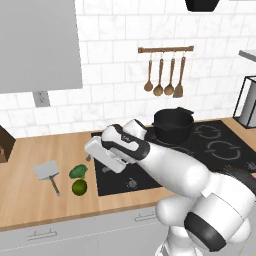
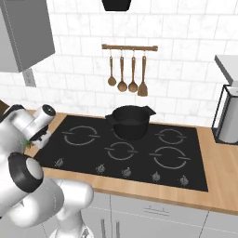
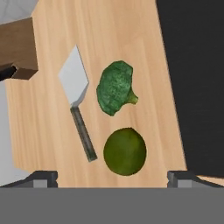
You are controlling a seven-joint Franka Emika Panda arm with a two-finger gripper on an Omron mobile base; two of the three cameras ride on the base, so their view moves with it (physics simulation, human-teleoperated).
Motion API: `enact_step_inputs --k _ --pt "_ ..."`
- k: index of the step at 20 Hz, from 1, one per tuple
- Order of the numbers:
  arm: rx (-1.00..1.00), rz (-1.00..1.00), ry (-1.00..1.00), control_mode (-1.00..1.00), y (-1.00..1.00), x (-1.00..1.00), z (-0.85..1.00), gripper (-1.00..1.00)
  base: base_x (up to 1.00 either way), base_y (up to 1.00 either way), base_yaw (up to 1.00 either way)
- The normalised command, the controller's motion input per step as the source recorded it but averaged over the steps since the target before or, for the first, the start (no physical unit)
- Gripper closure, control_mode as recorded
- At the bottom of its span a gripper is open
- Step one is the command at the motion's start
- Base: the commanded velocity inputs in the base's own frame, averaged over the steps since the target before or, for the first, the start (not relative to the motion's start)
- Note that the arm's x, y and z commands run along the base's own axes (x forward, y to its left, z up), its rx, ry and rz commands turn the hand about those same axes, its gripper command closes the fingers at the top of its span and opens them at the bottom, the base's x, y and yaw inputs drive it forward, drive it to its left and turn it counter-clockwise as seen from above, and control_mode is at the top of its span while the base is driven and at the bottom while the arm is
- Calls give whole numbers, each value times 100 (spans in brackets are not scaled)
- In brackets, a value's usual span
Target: Put the broccoli and lime in the pot. Retrieve the spatula and lightly stir the vegetables in the pot.
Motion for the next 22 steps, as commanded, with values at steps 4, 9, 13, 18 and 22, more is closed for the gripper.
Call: enact_step_inputs --k 4,9,13,18,22 --pt "0 0 0 -100 10 8 -14 -100 0 0 0" --pt "0 0 0 -100 3 0 -20 -100 0 0 0" --pt "0 0 0 -100 11 12 -18 -100 0 0 0" --pt "0 0 0 -100 7 22 -10 -100 0 0 0" --pt "0 0 0 -100 6 14 -12 -100 0 0 0"
